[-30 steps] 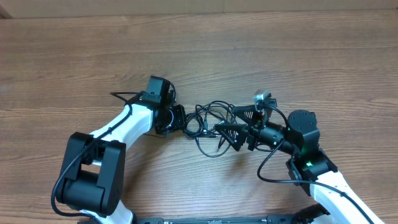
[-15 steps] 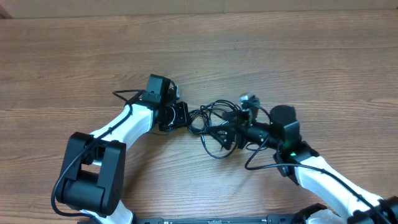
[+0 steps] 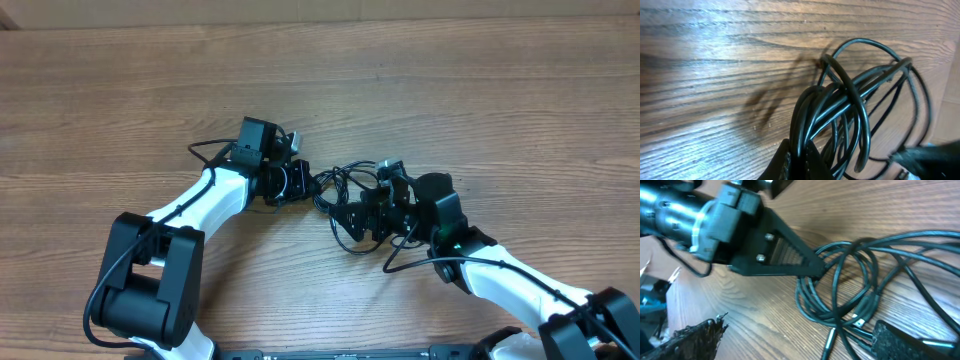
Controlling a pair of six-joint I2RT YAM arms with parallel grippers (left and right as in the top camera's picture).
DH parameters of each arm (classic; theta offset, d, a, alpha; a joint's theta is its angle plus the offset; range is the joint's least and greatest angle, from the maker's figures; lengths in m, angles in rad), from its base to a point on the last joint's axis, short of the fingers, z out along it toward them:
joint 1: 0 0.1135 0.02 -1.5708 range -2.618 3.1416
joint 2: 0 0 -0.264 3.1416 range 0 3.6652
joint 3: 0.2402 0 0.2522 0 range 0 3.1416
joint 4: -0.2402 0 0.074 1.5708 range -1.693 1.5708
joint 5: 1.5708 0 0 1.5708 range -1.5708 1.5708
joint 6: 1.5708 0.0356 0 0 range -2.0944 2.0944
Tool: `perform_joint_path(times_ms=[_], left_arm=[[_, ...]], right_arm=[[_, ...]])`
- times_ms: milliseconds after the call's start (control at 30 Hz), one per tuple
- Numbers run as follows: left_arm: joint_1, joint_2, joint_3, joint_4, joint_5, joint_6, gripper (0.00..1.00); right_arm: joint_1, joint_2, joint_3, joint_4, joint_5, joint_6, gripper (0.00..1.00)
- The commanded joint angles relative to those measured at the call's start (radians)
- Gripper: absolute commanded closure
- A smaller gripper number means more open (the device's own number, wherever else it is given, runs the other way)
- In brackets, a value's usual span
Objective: Untangle cables
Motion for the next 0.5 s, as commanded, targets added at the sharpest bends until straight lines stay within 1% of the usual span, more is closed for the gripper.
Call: perform_joint_path(times_ms=[0, 67, 167, 467], left_arm=[[-0.008, -0.014, 0.010, 0.006, 0.054, 0.030, 0.96], [-0.008, -0.014, 0.010, 0.009, 0.064, 0.029, 0.96], [-0.008, -0.014, 0.010, 0.020, 0.088, 0.030, 0.96], [0.002, -0.014, 0.010, 0.077, 0.238, 0.044, 0.96]], right_arm=[[0.004, 0.017, 0.006, 0.000, 0.052, -0.010, 0.07], [0.004, 0.017, 0.006, -0.001, 0.064, -0.010, 0.10], [0.004, 0.017, 0.006, -0.001, 0.067, -0.010, 0.10], [0.004, 0.038, 0.006, -0.001, 0.067, -0.010, 0.12]])
